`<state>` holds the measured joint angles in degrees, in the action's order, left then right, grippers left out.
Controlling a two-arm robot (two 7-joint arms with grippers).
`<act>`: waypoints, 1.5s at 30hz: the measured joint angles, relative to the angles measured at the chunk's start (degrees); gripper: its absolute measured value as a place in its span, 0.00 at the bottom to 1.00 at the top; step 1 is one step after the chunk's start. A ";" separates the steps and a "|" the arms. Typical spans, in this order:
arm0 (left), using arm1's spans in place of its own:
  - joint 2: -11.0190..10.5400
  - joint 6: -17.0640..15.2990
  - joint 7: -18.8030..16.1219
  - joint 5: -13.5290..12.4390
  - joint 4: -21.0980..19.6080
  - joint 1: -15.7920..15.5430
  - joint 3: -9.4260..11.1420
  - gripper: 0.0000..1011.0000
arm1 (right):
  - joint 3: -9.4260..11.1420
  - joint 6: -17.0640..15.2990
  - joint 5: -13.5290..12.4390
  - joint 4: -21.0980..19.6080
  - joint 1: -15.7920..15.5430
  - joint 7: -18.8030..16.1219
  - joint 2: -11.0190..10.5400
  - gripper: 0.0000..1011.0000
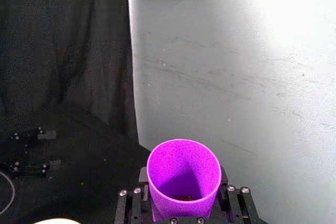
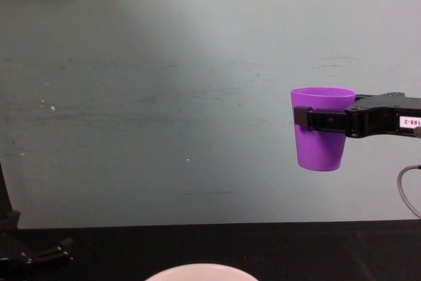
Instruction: Pick up the cup and pour the mung beans from the cup into the bowl.
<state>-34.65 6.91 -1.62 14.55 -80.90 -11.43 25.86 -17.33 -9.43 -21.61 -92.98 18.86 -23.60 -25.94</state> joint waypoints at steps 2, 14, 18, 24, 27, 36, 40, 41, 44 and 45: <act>0.00 0.00 0.00 0.00 0.00 0.00 0.00 0.99 | -0.01 0.01 0.01 0.01 0.00 0.00 0.00 0.72; 0.00 0.00 0.00 0.00 0.00 0.00 0.00 0.99 | -0.04 0.10 0.09 0.10 -0.01 0.00 0.00 0.72; 0.00 0.00 0.00 0.00 0.00 0.00 0.00 0.99 | -0.03 0.14 0.12 0.13 -0.01 0.00 0.00 0.72; 0.00 0.00 0.00 0.00 0.00 0.00 0.00 0.99 | -0.04 0.15 0.15 0.14 -0.01 0.00 0.00 0.72; 0.00 0.00 0.00 -0.01 0.00 0.00 0.00 0.99 | -0.03 0.15 0.15 0.14 -0.01 0.00 0.00 0.72; 0.00 0.00 0.00 0.00 0.00 0.00 0.00 0.99 | -0.03 0.15 0.14 0.14 -0.01 0.00 0.00 0.72; 0.00 0.00 0.00 0.00 0.00 0.00 0.00 0.99 | -0.04 0.14 0.13 0.14 -0.01 0.00 0.00 0.72; 0.00 0.00 0.00 0.00 0.00 0.00 0.00 0.99 | -0.03 0.14 0.13 0.14 -0.01 0.00 0.00 0.72; 0.00 0.00 0.00 0.00 0.00 0.00 0.00 0.99 | -0.03 0.14 0.13 0.14 -0.01 0.00 0.00 0.72; 0.00 0.00 0.00 0.00 0.00 0.00 0.00 0.99 | -0.03 0.14 0.13 0.14 -0.01 0.00 0.00 0.72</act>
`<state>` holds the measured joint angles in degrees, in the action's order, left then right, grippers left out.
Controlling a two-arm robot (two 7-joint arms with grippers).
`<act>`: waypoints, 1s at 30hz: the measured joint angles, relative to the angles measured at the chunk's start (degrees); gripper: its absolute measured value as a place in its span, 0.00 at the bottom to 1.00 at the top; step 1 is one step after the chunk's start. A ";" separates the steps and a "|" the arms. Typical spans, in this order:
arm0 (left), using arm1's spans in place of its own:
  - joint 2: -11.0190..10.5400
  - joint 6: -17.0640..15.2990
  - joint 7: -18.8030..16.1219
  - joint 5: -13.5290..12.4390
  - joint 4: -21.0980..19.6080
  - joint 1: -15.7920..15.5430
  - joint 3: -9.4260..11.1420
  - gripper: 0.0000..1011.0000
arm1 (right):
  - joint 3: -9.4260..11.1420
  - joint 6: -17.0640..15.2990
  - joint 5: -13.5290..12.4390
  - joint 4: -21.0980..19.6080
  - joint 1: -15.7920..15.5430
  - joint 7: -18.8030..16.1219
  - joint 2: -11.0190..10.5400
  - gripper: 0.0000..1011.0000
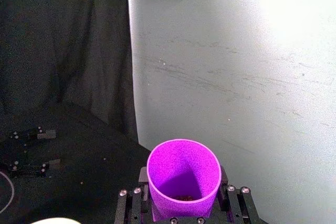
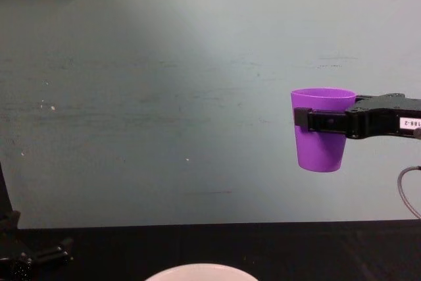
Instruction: Pick up the cup and pour the mung beans from the cup into the bowl.
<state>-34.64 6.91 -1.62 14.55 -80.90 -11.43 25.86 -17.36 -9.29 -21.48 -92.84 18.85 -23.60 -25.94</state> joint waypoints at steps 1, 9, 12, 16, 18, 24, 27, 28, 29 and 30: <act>0.00 0.00 0.00 0.00 0.00 0.00 0.00 0.99 | 0.00 0.00 0.00 0.00 0.00 0.00 0.00 0.72; 0.00 0.00 0.00 0.00 0.00 0.00 0.00 0.99 | 0.00 0.00 0.00 0.00 0.00 0.00 0.00 0.72; 0.00 0.00 0.00 0.00 0.00 0.00 0.00 0.99 | 0.00 0.00 0.00 0.00 0.00 0.00 0.00 0.72; 0.00 0.00 0.00 0.00 0.00 0.00 0.00 0.99 | 0.00 0.00 0.00 0.00 0.00 0.00 0.00 0.72; 0.00 0.00 0.00 0.00 0.00 0.00 0.00 0.99 | 0.00 0.00 0.00 0.00 0.00 0.00 0.00 0.72; 0.00 0.00 0.00 0.00 0.00 0.00 0.00 0.99 | 0.00 0.00 0.00 0.00 0.00 0.00 0.00 0.72; 0.00 0.00 0.00 0.00 0.00 0.00 0.00 0.99 | 0.00 0.00 0.00 0.00 0.00 0.00 0.00 0.72; 0.00 0.00 0.00 0.00 0.00 0.00 0.00 0.99 | 0.00 0.00 0.00 0.00 0.00 0.00 0.00 0.72; 0.00 0.00 0.00 0.00 0.00 0.00 0.00 0.99 | 0.00 0.00 0.00 0.00 0.00 0.00 0.00 0.72; 0.00 0.00 0.00 0.00 0.00 0.00 0.00 0.99 | 0.00 0.00 0.00 0.00 0.00 0.00 0.00 0.72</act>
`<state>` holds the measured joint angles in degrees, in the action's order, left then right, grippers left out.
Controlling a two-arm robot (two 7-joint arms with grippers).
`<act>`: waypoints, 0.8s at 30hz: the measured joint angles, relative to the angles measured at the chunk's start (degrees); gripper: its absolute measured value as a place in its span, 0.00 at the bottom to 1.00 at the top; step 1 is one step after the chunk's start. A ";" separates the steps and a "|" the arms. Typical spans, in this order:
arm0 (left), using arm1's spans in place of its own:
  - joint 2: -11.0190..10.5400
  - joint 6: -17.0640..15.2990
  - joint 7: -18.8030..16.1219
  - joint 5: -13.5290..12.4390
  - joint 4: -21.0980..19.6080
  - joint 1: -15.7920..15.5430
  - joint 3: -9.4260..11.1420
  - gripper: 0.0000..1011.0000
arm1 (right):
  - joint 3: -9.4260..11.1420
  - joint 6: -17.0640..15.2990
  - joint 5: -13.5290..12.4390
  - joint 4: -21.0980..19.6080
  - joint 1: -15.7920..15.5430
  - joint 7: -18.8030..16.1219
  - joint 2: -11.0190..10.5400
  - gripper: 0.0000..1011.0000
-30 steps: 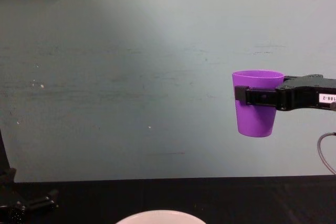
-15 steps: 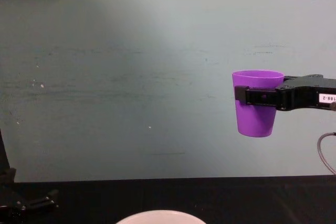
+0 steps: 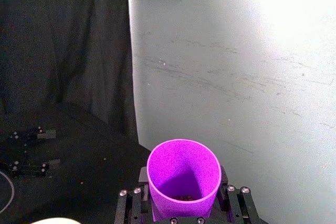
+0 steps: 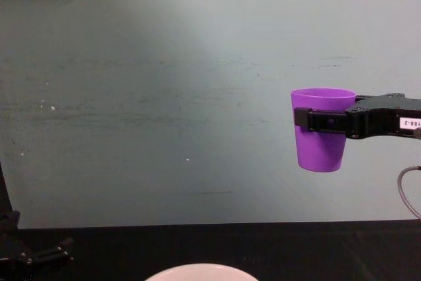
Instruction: Pick up the cup and pour the mung beans from the cup into the bowl.
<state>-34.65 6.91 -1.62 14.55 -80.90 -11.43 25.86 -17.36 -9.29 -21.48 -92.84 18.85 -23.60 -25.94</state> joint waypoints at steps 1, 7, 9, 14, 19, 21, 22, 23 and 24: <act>0.00 0.00 0.00 0.00 0.00 0.00 0.00 0.99 | 0.00 0.00 0.00 0.00 0.00 0.00 0.00 0.72; 0.00 0.00 0.00 0.00 0.00 0.00 0.00 0.99 | 0.00 0.00 0.00 0.00 0.00 0.00 0.00 0.72; 0.00 0.00 0.00 0.00 0.00 0.00 0.00 0.99 | 0.00 0.00 0.00 0.00 0.00 0.00 0.00 0.72; 0.00 0.00 0.00 0.00 0.00 0.00 0.00 0.99 | 0.00 0.00 0.00 0.00 0.00 0.00 0.00 0.72; 0.00 0.00 0.00 0.00 0.00 0.00 0.00 0.99 | 0.00 0.00 0.00 0.00 0.00 0.00 0.00 0.72; 0.00 0.00 0.00 0.00 0.00 0.00 0.00 0.99 | 0.00 0.00 0.00 0.00 0.00 0.00 0.00 0.72; 0.00 0.00 0.00 0.00 0.00 0.00 0.00 0.99 | 0.00 0.00 0.00 0.00 0.00 0.00 0.00 0.72; 0.00 0.00 0.00 0.00 0.00 0.00 0.00 0.99 | 0.00 0.00 0.00 0.00 0.00 0.00 0.00 0.72; 0.00 0.00 0.00 0.00 0.00 0.00 0.00 0.99 | 0.00 0.00 0.00 0.00 0.00 0.00 0.00 0.72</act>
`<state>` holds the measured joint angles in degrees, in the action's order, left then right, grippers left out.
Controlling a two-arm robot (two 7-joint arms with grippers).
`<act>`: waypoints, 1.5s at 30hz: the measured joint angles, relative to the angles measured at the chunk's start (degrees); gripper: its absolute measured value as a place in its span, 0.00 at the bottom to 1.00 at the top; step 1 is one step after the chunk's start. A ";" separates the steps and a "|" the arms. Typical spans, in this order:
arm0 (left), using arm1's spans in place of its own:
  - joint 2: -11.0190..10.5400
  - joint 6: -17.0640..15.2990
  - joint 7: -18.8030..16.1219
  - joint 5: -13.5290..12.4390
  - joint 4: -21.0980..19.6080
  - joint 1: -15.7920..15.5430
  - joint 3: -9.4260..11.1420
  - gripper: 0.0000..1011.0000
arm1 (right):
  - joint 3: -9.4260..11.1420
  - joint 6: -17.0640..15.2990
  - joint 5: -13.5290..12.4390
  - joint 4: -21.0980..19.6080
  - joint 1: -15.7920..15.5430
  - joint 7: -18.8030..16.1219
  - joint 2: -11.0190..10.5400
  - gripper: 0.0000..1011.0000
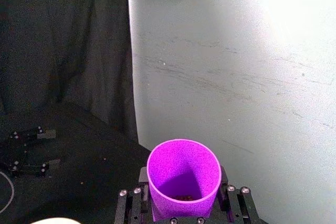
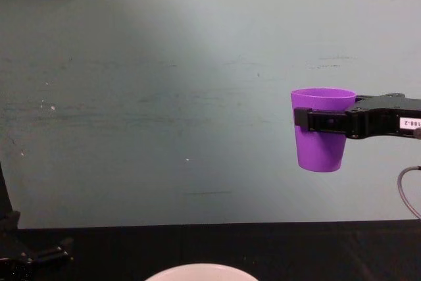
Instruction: Pick up the cup and pour the mung beans from the cup into the bowl.
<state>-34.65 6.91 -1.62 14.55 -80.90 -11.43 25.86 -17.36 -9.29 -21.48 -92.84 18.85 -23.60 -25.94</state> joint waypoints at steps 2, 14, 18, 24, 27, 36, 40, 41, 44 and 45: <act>0.00 0.00 0.00 0.00 0.00 0.00 0.00 0.99 | 0.00 0.00 0.00 0.00 0.00 0.00 0.00 0.72; 0.00 0.00 0.00 0.00 0.00 0.00 0.00 0.99 | 0.00 0.00 0.00 0.00 0.00 0.00 0.00 0.72; 0.00 0.00 0.00 0.00 0.00 0.00 0.00 0.99 | 0.00 0.00 0.00 0.00 0.00 0.00 0.00 0.72; 0.00 0.00 0.00 0.00 0.00 0.00 0.00 0.99 | 0.00 0.00 0.00 0.00 0.00 0.00 0.00 0.72; 0.00 0.00 0.00 0.00 0.00 0.00 0.00 0.99 | 0.00 0.00 0.00 -0.01 0.00 0.00 0.00 0.72; 0.00 0.00 0.00 0.00 0.00 0.00 0.00 0.99 | 0.00 0.00 0.00 0.00 0.00 0.00 0.00 0.72; 0.00 0.00 0.00 0.00 0.00 0.00 0.00 0.99 | 0.00 0.00 0.00 0.00 0.00 0.00 0.00 0.72; 0.00 0.00 0.00 0.00 0.00 0.00 0.00 0.99 | 0.00 0.00 0.00 0.00 0.00 0.00 0.00 0.72; 0.00 0.00 0.00 0.00 0.00 0.00 0.00 0.99 | 0.00 0.00 0.00 0.00 0.00 0.00 0.00 0.72; 0.00 0.00 0.00 0.00 0.00 0.00 0.00 0.99 | 0.00 0.00 0.00 0.00 0.00 0.00 0.00 0.72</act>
<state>-34.65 6.91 -1.62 14.55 -80.90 -11.43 25.86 -17.36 -9.29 -21.47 -92.84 18.85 -23.60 -25.94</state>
